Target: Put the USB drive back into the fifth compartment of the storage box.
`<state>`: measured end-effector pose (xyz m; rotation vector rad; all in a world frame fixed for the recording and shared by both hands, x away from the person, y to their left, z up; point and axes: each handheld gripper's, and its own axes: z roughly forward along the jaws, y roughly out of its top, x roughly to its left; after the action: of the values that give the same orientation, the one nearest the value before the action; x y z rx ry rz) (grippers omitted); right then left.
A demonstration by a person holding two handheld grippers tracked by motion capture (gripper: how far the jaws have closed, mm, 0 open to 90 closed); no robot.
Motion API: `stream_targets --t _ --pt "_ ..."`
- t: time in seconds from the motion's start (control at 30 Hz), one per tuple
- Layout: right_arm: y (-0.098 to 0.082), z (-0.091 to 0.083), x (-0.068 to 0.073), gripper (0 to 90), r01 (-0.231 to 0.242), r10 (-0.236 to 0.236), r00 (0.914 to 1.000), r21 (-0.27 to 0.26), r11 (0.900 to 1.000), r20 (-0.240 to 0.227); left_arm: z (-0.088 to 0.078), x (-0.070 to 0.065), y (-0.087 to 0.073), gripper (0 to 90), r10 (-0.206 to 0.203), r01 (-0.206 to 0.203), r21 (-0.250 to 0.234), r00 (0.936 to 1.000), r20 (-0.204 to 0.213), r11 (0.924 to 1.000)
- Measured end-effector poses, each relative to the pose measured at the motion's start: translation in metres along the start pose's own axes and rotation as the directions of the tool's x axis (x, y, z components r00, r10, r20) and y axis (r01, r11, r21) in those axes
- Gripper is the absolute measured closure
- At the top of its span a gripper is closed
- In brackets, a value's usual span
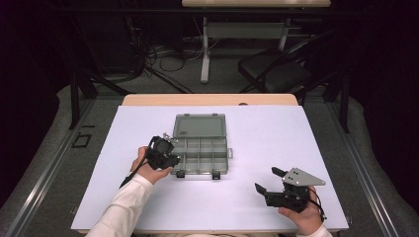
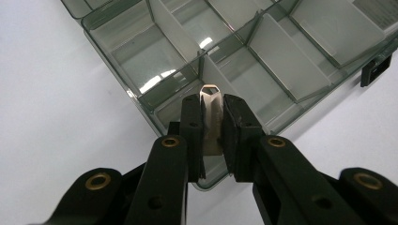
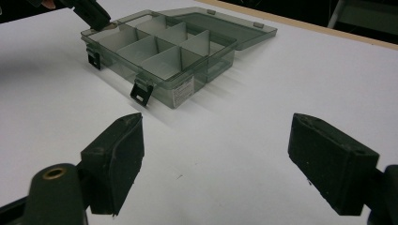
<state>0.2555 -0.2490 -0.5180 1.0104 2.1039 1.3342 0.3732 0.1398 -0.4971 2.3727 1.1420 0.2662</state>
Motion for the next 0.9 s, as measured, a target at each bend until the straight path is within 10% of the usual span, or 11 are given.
stream_targets --t 0.9 --pt "0.0000 -0.0001 -0.0009 18.5 -0.004 0.004 1.0000 0.004 1.000 0.000 -0.0013 -0.0006 0.0014 70.9 -0.013 0.013 -0.012 0.9999 0.011 0.9998"
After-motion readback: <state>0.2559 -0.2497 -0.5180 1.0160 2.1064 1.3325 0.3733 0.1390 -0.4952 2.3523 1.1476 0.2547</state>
